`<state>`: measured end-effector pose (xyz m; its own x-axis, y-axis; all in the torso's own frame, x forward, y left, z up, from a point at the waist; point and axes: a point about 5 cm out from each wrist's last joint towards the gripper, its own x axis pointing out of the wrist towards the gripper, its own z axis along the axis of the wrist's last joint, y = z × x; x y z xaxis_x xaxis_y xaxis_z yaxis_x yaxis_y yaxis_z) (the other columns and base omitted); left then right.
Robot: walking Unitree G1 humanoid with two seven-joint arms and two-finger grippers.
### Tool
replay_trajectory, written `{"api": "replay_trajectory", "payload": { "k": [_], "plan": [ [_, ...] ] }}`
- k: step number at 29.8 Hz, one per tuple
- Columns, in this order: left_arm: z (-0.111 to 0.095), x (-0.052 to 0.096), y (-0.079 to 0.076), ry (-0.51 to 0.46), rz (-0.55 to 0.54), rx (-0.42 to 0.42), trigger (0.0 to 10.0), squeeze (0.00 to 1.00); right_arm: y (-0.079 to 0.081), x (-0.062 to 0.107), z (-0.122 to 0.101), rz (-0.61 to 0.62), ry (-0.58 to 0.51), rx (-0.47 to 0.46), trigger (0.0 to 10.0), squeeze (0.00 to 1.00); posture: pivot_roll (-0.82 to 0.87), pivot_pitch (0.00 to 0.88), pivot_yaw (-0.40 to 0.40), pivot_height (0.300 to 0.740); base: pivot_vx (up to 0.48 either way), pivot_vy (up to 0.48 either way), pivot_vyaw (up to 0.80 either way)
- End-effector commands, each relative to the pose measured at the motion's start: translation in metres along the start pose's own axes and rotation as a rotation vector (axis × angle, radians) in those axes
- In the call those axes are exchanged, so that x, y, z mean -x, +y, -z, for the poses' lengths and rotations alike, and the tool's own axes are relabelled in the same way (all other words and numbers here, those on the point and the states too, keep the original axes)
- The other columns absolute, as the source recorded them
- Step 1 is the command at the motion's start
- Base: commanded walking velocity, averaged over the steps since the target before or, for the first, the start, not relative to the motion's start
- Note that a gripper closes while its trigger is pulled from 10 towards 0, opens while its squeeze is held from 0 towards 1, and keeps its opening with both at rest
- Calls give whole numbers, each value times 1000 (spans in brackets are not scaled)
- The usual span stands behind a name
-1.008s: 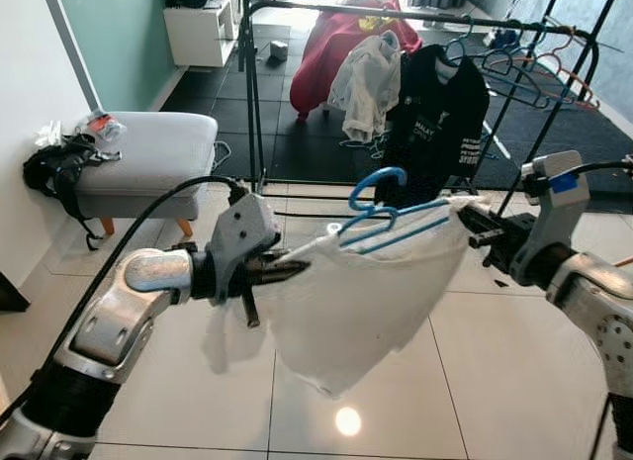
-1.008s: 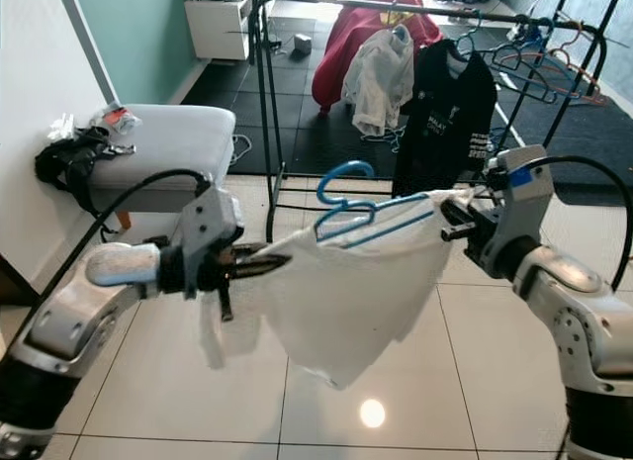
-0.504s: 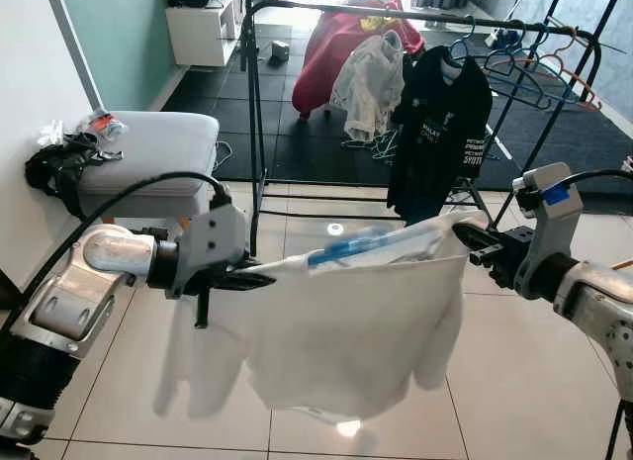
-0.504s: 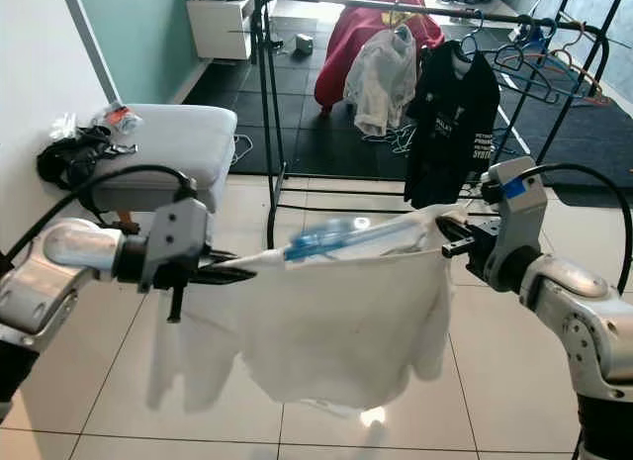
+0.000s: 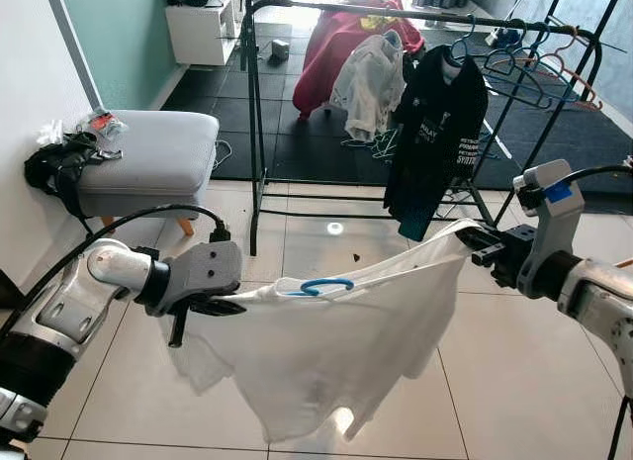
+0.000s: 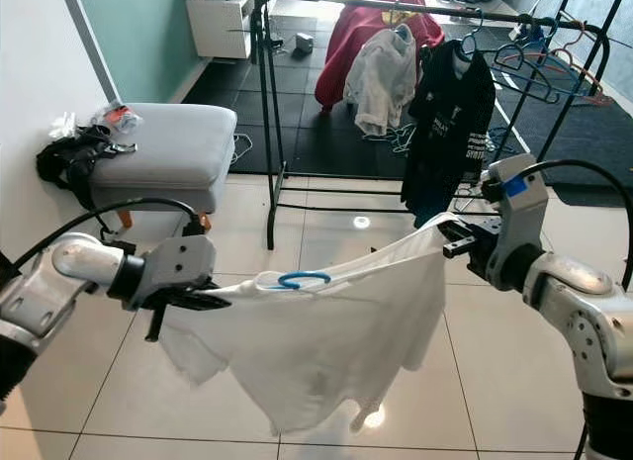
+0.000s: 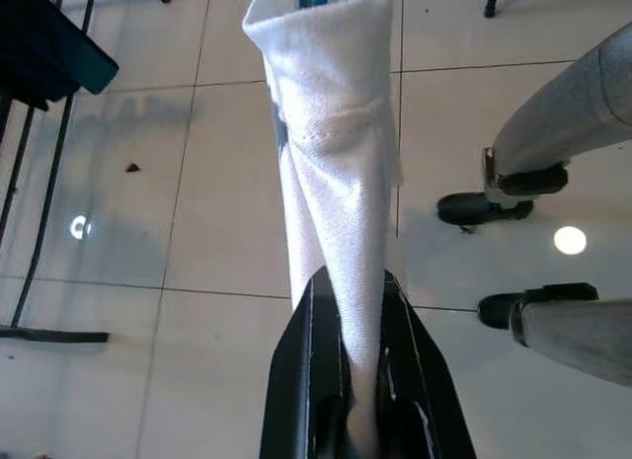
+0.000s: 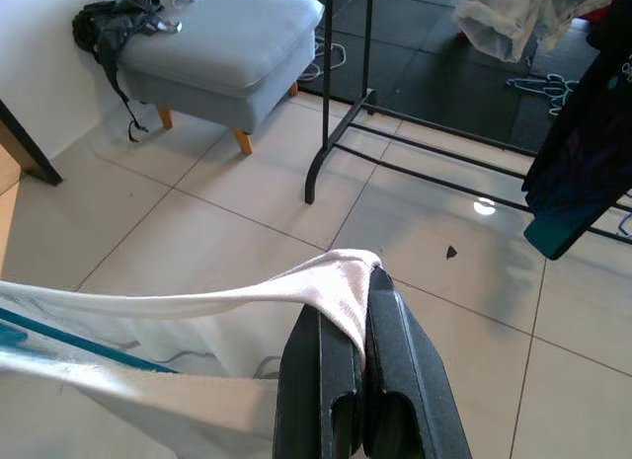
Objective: Hang hanger
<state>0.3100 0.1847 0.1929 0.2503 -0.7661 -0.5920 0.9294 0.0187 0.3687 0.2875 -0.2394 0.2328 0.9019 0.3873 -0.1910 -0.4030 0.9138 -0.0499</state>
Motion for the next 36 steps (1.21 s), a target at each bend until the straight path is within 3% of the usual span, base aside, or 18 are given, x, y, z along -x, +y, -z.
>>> {"api": "replay_trajectory", "payload": {
  "k": [1, 7, 22, 26, 31, 36],
  "plan": [
    [0, 5, 4, -19, 2, 68, 10000, 0, 8, -1, 1, -35, 12, 4, 0, 0, -72, 106, -27, 740, 0, 0, 0],
    [2, 0, 10, -43, -25, 85, 10000, 0, 23, -8, 7, -93, 27, 4, 0, 0, -77, 109, -27, 740, 0, 0, 0],
    [-3, -2, 13, -107, -58, 114, 10000, 0, 29, -15, 6, -117, 25, -1, 0, 0, -71, 112, -30, 740, 0, 0, 0],
    [-10, -8, 15, -158, -89, 129, 10000, 0, 32, -17, 9, -125, 29, -7, 0, 0, -70, 115, -29, 740, 0, 0, 0],
    [-29, -24, 9, -288, -78, 165, 10000, 0, 38, -20, 12, -139, 34, -15, 0, 0, -70, 116, -29, 740, 0, 0, 0],
    [-33, -27, 4, -309, -57, 168, 10000, 0, 38, -21, 12, -143, 28, -14, 0, 0, -70, 116, -29, 740, 0, 0, 0]
  ]
}}
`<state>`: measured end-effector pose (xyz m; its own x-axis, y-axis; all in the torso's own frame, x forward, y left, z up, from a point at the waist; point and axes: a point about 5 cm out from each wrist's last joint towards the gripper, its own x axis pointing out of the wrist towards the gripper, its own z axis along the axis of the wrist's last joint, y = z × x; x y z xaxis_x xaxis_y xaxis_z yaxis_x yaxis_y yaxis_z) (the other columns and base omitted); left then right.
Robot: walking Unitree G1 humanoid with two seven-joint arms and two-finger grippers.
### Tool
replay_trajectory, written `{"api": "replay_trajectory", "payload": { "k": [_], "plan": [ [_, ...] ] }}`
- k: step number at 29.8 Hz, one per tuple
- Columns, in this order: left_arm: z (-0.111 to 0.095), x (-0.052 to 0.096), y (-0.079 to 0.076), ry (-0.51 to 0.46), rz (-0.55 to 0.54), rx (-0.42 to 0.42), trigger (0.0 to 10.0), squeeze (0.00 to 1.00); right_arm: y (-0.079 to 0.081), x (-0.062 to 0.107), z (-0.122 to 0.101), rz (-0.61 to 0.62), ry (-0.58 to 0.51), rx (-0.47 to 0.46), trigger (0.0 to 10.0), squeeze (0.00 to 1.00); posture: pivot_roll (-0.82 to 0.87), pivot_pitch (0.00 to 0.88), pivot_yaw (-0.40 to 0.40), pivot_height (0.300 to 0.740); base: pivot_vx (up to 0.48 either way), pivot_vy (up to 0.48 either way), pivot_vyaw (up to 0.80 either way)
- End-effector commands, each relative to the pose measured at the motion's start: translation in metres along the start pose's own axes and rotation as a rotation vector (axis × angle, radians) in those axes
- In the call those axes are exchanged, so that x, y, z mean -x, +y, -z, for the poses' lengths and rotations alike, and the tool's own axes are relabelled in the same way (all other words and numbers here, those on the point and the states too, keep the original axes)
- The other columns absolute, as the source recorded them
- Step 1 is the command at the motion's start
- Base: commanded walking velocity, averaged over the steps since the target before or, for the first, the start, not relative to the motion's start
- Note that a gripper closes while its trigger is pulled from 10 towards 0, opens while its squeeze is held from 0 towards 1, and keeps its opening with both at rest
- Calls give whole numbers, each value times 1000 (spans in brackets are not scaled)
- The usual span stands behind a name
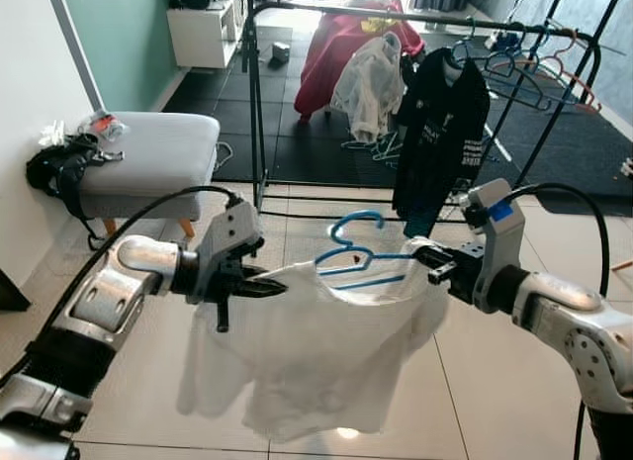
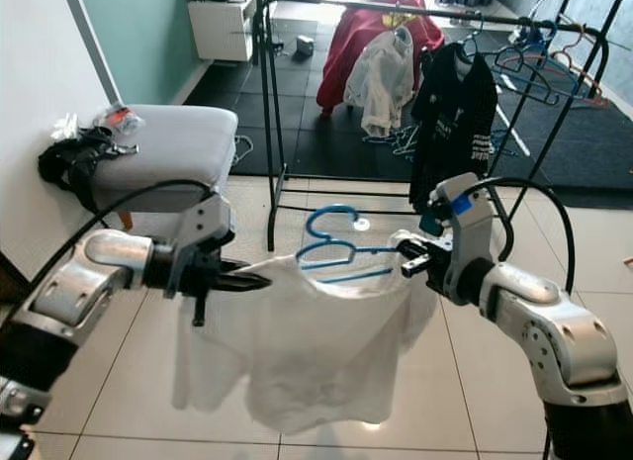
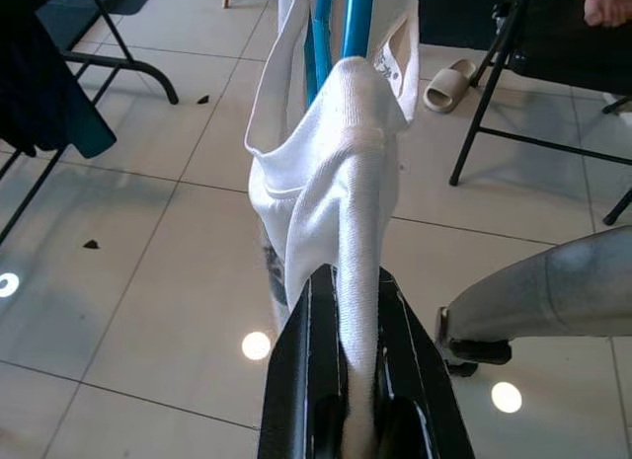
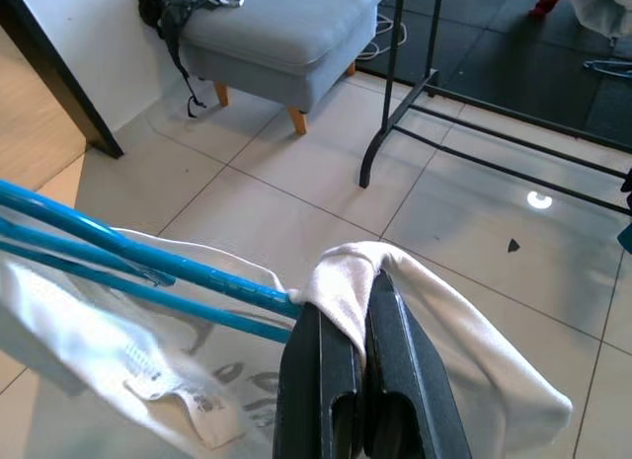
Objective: Hang hanger
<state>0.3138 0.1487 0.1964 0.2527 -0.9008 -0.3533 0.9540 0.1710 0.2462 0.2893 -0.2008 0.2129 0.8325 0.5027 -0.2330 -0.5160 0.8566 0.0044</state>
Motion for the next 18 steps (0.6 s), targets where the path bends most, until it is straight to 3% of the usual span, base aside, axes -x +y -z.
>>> {"api": "replay_trajectory", "payload": {
  "k": [1, 11, 18],
  "plan": [
    [-9, -3, -4, -52, 28, -19, 10000, 0, 2, -1, -4, -9, -14, 15, 0, 0, -71, 116, -31, 740, 0, 0, 0],
    [-19, -3, -8, -94, 73, -28, 10000, 0, 2, -1, -9, -27, -30, 30, 0, 0, -69, 113, -32, 740, 0, 0, 0],
    [-22, -2, -16, -92, 131, -64, 10000, 0, 14, 0, -31, -178, -118, 22, 0, 0, -69, 113, -32, 740, 0, 0, 0]
  ]
}}
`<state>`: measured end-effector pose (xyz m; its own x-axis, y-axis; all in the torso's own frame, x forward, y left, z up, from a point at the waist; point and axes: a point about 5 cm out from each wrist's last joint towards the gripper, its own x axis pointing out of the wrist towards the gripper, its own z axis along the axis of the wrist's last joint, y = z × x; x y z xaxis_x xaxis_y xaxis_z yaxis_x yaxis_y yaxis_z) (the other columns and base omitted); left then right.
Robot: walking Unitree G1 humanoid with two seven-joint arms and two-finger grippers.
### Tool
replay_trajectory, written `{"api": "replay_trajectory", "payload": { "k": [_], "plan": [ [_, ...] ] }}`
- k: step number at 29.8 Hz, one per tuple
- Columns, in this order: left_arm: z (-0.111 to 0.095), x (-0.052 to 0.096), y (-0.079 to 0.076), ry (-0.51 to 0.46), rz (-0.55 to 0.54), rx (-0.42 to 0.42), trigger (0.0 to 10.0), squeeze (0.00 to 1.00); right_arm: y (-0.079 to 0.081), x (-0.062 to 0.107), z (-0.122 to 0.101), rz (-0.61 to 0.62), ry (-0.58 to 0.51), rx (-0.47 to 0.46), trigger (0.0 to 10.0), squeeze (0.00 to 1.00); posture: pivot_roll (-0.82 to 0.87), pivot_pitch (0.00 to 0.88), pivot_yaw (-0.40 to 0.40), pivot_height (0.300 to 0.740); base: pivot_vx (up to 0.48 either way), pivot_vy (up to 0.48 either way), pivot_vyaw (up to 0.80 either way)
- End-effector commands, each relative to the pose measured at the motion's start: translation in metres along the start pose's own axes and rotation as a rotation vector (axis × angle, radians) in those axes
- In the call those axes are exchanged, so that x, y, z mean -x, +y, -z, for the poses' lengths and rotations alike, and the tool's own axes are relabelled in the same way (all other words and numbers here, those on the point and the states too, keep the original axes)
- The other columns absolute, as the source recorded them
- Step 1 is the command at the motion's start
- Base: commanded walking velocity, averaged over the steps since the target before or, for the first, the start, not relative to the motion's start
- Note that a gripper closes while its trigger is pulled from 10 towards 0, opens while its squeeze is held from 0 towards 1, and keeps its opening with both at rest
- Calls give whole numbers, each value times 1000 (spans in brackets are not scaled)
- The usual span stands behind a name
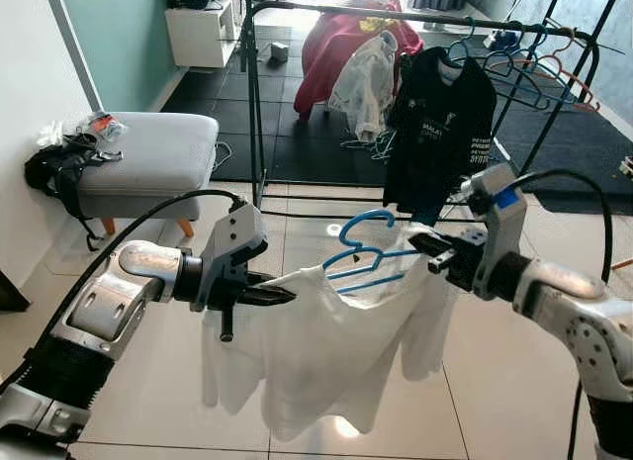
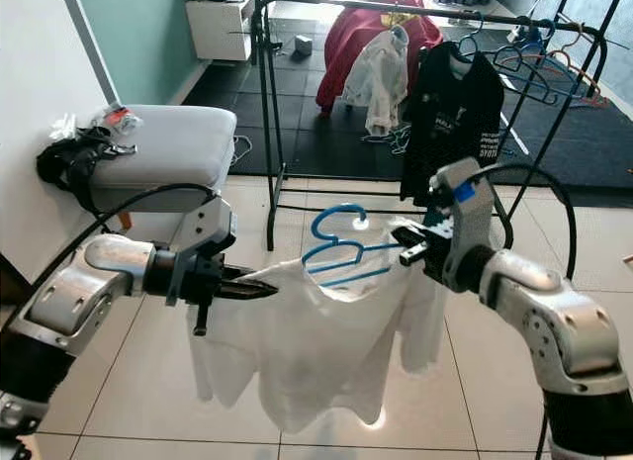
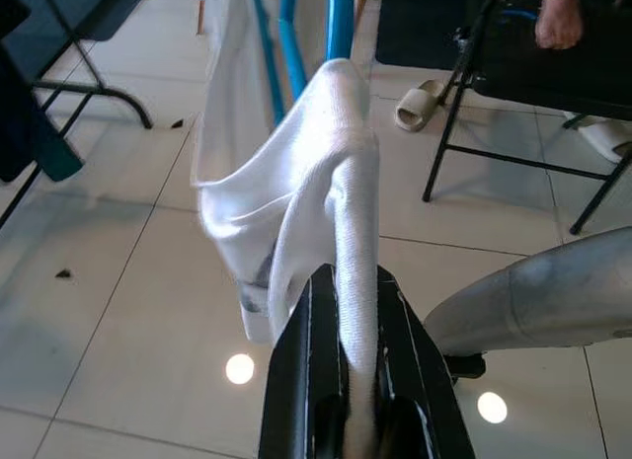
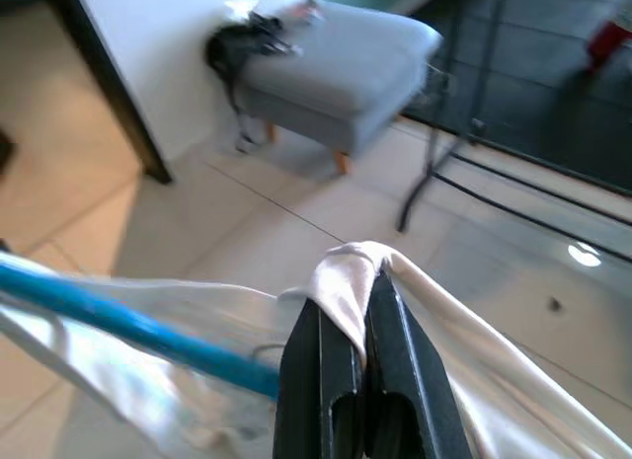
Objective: Hang hanger
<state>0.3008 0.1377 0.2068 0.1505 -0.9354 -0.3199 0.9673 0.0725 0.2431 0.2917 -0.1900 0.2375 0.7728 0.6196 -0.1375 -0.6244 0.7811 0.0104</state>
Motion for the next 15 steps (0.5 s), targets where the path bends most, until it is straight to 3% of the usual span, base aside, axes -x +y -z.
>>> {"api": "replay_trajectory", "payload": {
  "k": [1, 6, 15],
  "plan": [
    [-7, 0, -4, -29, 37, -33, 10000, 0, 6, 0, -5, -47, -22, 3, 0, 0, -69, 113, -32, 740, 0, 0, 0],
    [-10, 2, -3, -22, 66, -65, 10000, 0, 24, 9, -13, -271, -52, -49, 0, 0, -67, 99, -39, 740, 0, 0, 0],
    [-14, -3, 0, -9, 41, -27, 10000, 0, 38, 17, -16, -401, -38, -50, 0, 0, -73, 103, -36, 740, 0, 0, 0]
  ]
}}
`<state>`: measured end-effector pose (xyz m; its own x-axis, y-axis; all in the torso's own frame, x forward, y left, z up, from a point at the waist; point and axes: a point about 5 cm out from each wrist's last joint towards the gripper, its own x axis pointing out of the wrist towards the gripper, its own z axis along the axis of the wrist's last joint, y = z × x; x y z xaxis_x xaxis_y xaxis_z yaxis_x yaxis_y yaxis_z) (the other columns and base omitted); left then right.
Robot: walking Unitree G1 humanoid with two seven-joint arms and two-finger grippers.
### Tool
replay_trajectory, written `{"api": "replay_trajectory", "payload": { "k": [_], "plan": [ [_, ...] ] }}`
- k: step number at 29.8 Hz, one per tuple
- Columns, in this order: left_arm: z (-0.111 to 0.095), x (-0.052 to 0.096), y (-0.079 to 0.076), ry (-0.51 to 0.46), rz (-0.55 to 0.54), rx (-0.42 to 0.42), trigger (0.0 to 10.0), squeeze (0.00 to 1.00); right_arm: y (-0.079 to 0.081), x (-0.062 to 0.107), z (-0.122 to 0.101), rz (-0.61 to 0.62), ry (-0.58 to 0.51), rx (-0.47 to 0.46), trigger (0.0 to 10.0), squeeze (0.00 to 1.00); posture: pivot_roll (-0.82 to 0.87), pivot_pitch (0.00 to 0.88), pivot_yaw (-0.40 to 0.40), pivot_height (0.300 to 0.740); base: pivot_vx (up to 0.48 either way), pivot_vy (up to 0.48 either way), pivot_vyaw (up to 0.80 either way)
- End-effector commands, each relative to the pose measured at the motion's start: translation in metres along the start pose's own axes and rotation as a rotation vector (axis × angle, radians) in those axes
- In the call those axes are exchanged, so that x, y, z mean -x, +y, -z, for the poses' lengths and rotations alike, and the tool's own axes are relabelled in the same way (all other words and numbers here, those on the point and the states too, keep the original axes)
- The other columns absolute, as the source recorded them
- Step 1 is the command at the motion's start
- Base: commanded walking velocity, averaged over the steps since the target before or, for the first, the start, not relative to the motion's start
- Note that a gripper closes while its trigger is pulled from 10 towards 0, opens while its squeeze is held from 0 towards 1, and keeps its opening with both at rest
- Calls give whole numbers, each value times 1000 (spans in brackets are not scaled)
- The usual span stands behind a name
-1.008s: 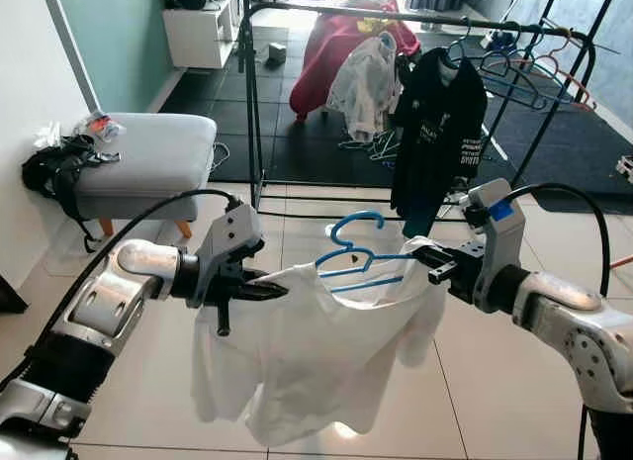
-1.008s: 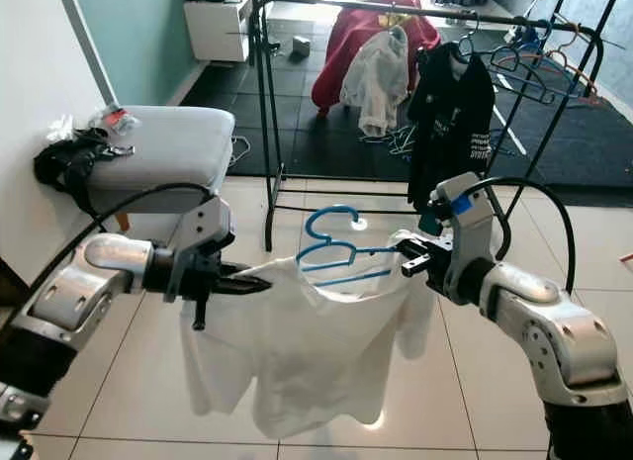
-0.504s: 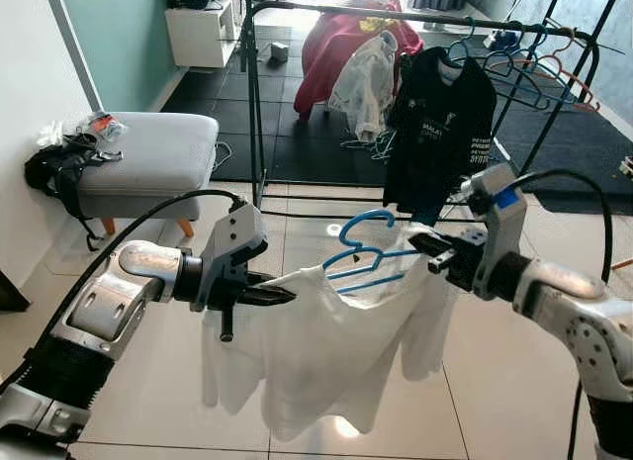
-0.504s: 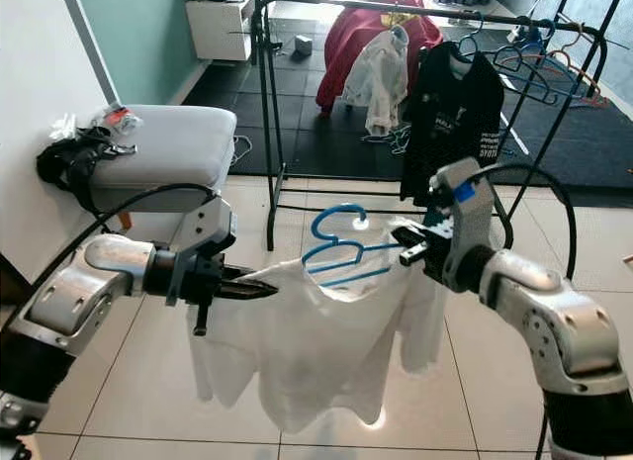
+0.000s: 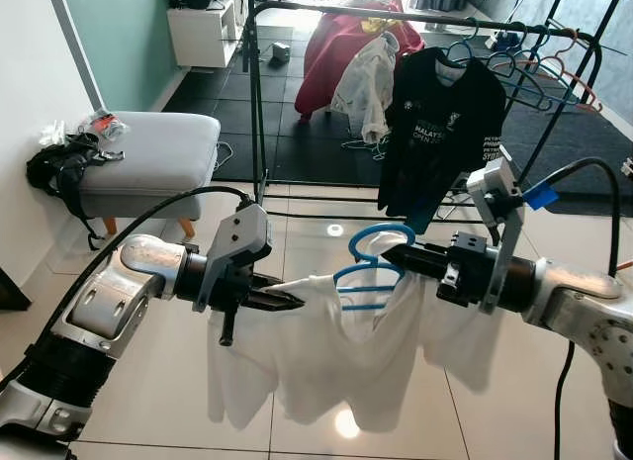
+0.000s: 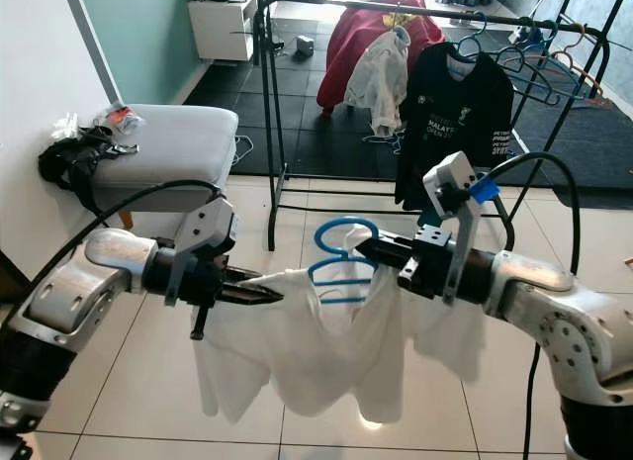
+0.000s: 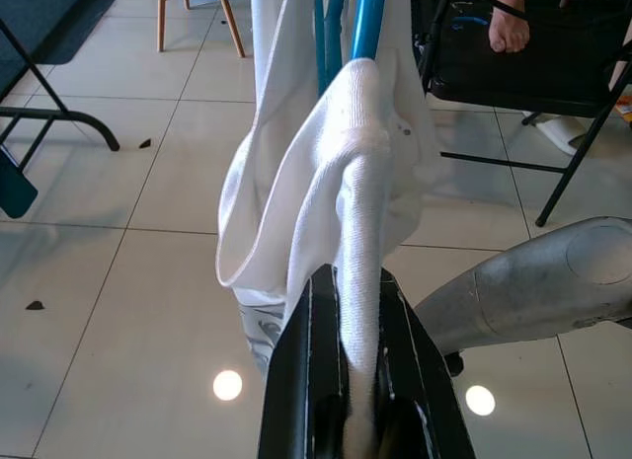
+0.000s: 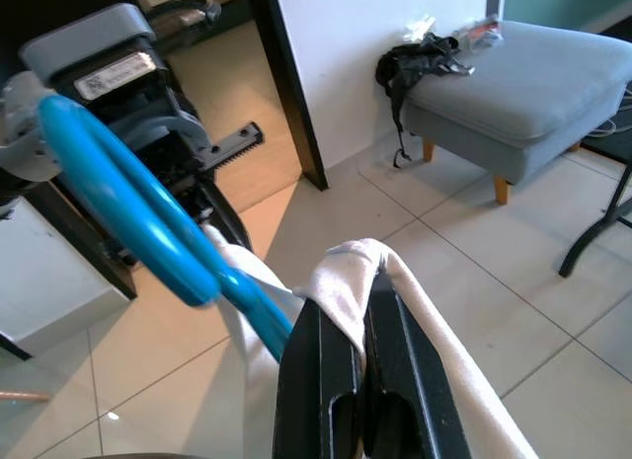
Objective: Hang hanger
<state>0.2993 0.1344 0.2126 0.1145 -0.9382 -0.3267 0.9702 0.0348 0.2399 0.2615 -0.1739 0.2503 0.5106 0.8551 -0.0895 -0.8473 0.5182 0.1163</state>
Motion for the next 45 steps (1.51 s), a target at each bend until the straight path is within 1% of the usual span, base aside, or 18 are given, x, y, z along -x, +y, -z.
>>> {"api": "replay_trajectory", "payload": {
  "k": [1, 5, 6, 9, 10, 12, 13, 26, 30, 31, 33, 34, 37, 39, 40, 42, 44, 45],
  "plan": [
    [-8, -2, 1, -6, 4, -18, 10000, 0, 7, -1, -5, -45, -9, 16, 0, 0, -73, 103, -36, 740, 0, 0, 0],
    [-8, -4, 0, -12, 3, -11, 10000, 0, 8, -2, -7, -47, -9, 28, 0, 0, -73, 107, -36, 740, 0, 0, 0],
    [-8, -4, 0, -14, 2, -10, 10000, 0, 6, -3, -5, -29, 5, 35, 10000, 0, -73, 106, -36, 740, 0, 0, 0],
    [-8, -4, 0, -15, -2, -8, 10000, 0, 3, -1, -3, -8, 18, 30, 10000, 0, -72, 109, -36, 740, 0, 0, 0],
    [-8, -3, 0, -15, -7, -7, 10000, 0, -2, 1, -2, 34, 25, 21, 10000, 886, -70, 109, -37, 740, 0, 0, 0],
    [-8, -3, 0, -15, -7, -7, 10000, 0, -2, 1, -2, 34, 25, 21, 10000, 886, -70, 109, -37, 740, 0, 0, 0],
    [-8, -2, 1, -22, -14, -1, 10000, 0, -8, 4, -1, 72, 27, 14, 10000, 1000, -72, 112, -35, 740, 0, 0, 0],
    [-4, -7, -9, -100, 8, 71, 10000, 0, -31, 32, -14, 214, -114, -23, 10000, 1000, -80, 117, -41, 740, 0, 0, 0],
    [6, -6, -6, -73, -54, 97, 10000, 0, -51, 49, -24, 390, -200, -20, 10000, 1000, -81, 118, -42, 740, 0, 0, 0],
    [11, -6, -2, -62, -108, 108, 10000, 0, -59, 54, -24, 482, -234, -26, 10000, 494, -81, 119, -42, 740, 0, 0, 0],
    [11, -6, -2, -62, -108, 108, 10000, 0, -59, 54, -24, 482, -234, -26, 10000, 494, -81, 119, -42, 740, 0, 0, 0],
    [17, -5, 3, -62, -191, 131, 10000, 0, -67, 61, -23, 570, -295, -53, 10000, 0, -80, 120, -42, 740, 0, 0, 0],
    [17, -5, 3, -62, -191, 131, 10000, 0, -67, 61, -23, 570, -295, -53, 10000, 0, -80, 120, -42, 740, 0, 0, 0],
    [33, -1, 14, -66, -423, 203, 10000, 0, -72, 71, -14, 706, -431, -134, 10000, 0, -82, 125, -35, 740, 0, 0, -384],
    [33, -1, 14, -66, -423, 203, 10000, 0, -72, 71, -14, 706, -431, -134, 10000, 0, -82, 125, -35, 740, 0, 0, -769],
    [47, 2, 17, -66, -609, 273, 10000, 0, -70, 76, -4, 767, -514, -193, 10000, 0, -83, 125, -33, 740, 0, 0, -769],
    [47, 2, 17, -66, -609, 273, 10000, 0, -70, 76, -4, 767, -514, -193, 10000, 0, -83, 125, -33, 740, 0, 0, -769],
    [53, 3, 15, -72, -691, 299, 10000, 0, -68, 77, 1, 790, -543, -221, 10000, 0, -83, 125, -33, 740, 0, 0, -775]
  ]
}}
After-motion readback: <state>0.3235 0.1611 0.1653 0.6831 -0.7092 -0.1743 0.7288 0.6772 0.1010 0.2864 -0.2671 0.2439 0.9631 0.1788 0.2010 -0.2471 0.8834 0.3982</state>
